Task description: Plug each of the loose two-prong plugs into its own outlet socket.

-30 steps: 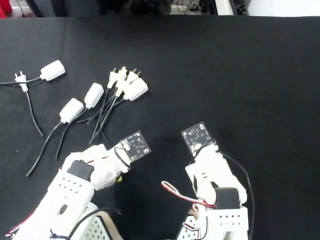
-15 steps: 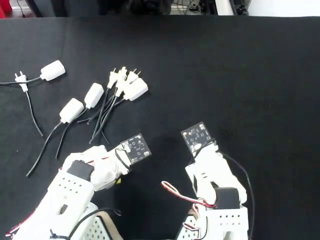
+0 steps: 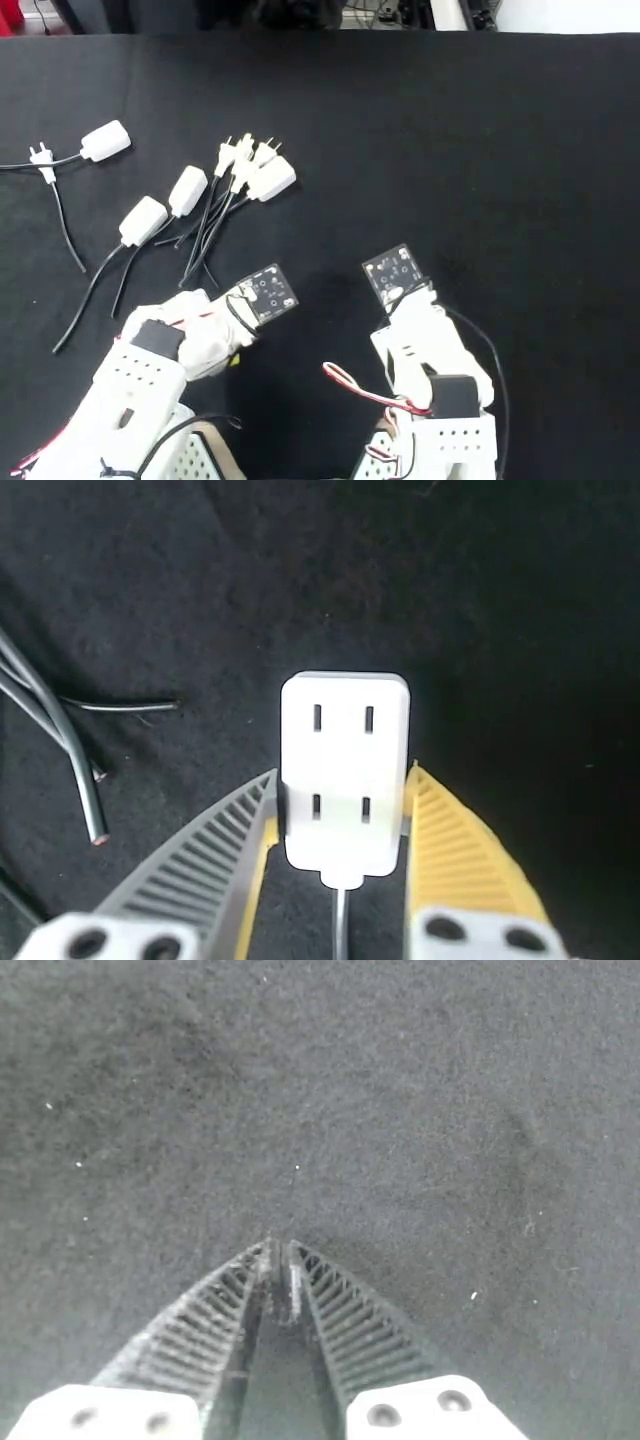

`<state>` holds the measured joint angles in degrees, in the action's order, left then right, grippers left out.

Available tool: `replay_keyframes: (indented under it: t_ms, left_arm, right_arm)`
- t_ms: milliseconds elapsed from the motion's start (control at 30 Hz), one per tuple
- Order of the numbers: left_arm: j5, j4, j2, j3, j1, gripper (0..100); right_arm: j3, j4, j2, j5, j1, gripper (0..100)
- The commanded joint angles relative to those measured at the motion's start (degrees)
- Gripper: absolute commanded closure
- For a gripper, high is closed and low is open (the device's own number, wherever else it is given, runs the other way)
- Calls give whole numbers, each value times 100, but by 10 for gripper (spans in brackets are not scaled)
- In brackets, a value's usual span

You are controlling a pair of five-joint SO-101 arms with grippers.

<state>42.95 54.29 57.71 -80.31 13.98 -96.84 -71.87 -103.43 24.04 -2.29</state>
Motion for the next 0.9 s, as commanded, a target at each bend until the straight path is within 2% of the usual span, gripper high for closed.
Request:
replay_keyframes:
  t_ms: [0, 533, 867]
  left_arm:
    - [-35, 53, 26, 75, -66, 811]
    - [-62, 35, 79, 31, -31, 762]
    - [-360, 26, 88, 75, -57, 760]
  right_arm:
    - [22, -9, -171, -18, 44, 982]
    - [22, -9, -171, -18, 44, 982]
    - [22, -9, -171, -18, 44, 982]
